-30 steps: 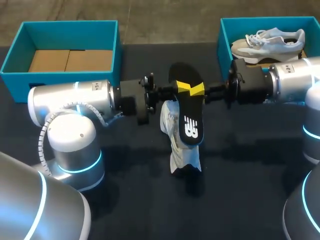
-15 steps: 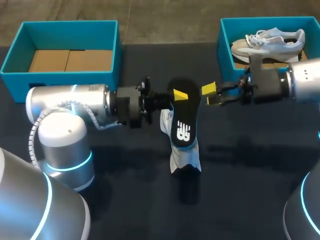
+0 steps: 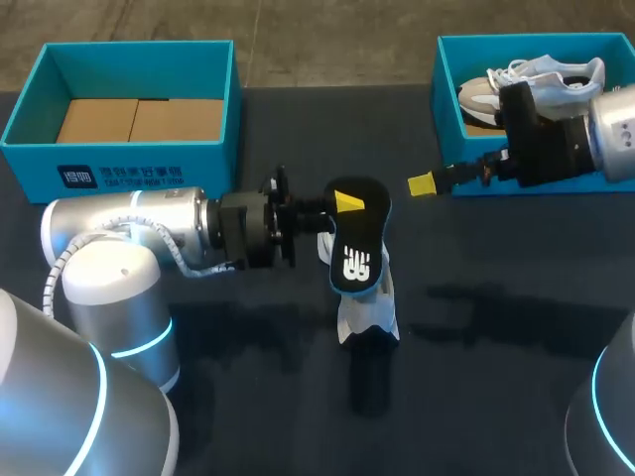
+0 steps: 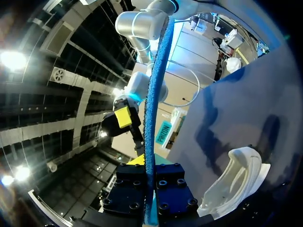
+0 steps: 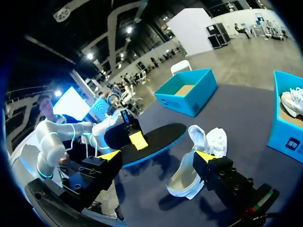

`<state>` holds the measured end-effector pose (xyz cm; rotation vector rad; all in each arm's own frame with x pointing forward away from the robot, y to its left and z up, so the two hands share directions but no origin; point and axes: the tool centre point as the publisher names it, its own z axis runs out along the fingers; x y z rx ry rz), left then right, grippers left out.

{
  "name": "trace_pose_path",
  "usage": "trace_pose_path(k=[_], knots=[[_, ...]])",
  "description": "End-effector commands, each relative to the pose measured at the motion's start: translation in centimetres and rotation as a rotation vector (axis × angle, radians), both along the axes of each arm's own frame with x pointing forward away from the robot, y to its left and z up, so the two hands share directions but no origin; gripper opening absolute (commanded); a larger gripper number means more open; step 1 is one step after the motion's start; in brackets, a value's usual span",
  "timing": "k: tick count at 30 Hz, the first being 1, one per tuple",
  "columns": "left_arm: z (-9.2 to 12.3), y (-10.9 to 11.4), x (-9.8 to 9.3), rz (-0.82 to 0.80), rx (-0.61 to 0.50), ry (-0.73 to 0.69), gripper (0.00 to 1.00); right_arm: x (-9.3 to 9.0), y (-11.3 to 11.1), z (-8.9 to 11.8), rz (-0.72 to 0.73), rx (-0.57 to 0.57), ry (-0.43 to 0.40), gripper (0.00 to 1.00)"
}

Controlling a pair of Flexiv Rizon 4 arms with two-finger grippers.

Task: Take the shoe out of the shoebox, open the shoe tongue, remove and reinsert the insole, then place the shoe into the shoebox

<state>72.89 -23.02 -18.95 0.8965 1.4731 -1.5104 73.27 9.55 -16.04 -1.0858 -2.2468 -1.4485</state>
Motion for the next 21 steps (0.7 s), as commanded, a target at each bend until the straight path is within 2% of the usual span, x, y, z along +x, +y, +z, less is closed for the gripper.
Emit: trace_pose_path(k=[1,16,20,21], knots=[[0.02,0.00,-0.29,0.006,0.002,-0.001,0.00,0.03,0.07,0.06,-0.001,-0.006,0.003,1.00],[0.02,0.00,-0.29,0.006,0.002,-0.001,0.00,0.03,0.07,0.06,-0.001,-0.006,0.003,1.00],[-0.04,-0.06,-0.35,-0.004,-0.005,0.020,0.00,0.47,-0.58,-0.25,0.018,-0.043,-0.128,1.00],[-0.07,-0.10,-0.46,-0.014,-0.003,0.043,0.00,0.50,-0.73,-0.42,0.033,-0.060,-0.138,1.00]])
